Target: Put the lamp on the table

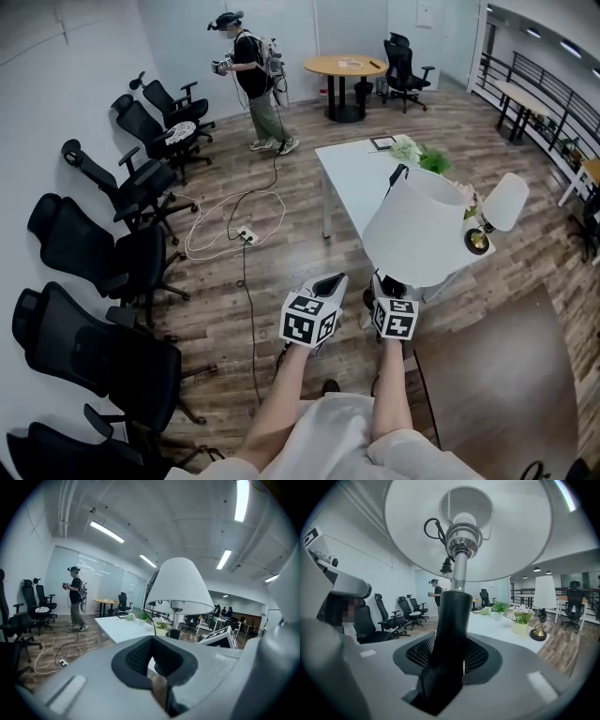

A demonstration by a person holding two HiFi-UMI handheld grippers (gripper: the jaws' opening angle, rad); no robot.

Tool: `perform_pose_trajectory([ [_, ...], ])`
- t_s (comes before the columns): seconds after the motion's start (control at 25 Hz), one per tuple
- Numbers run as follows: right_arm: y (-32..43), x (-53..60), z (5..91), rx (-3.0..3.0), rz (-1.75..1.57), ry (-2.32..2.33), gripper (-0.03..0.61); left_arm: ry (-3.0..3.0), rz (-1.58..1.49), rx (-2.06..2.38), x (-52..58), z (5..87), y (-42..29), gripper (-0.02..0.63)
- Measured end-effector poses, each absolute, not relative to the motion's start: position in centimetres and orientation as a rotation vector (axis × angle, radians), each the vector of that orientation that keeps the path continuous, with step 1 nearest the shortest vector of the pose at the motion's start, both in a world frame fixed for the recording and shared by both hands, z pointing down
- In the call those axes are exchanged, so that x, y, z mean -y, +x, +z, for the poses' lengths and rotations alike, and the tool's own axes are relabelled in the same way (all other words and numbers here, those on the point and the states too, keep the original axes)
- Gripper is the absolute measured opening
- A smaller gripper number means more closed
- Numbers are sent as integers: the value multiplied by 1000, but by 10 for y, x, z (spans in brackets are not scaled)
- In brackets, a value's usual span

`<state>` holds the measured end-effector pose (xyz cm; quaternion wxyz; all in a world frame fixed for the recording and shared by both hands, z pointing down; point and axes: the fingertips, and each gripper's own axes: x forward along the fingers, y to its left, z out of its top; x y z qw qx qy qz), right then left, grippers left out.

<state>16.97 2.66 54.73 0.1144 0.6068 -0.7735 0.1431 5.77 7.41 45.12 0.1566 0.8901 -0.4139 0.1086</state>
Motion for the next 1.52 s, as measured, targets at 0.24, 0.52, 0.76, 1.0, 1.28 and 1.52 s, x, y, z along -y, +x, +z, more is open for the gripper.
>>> perform_pose_trajectory([
  [0.24, 175, -7, 554, 2261, 412, 1773, 198, 2530, 341, 1189, -53, 462, 64, 0],
  [0.52, 181, 3, 572, 2247, 452, 1779, 198, 2490, 340, 1193, -37, 475, 63, 0],
  [0.76, 176, 18, 581, 2244, 465, 1809, 198, 2483, 371, 1178, -24, 485, 48, 0],
  [1.0, 175, 52, 575, 2220, 431, 1790, 198, 2495, 394, 1137, 12, 490, 50, 0],
  [1.28, 179, 96, 557, 2186, 404, 1854, 198, 2619, 587, 1097, 60, 494, 59, 0],
  [1.52, 184, 125, 555, 2129, 419, 1905, 198, 2646, 522, 1014, 101, 485, 65, 0],
])
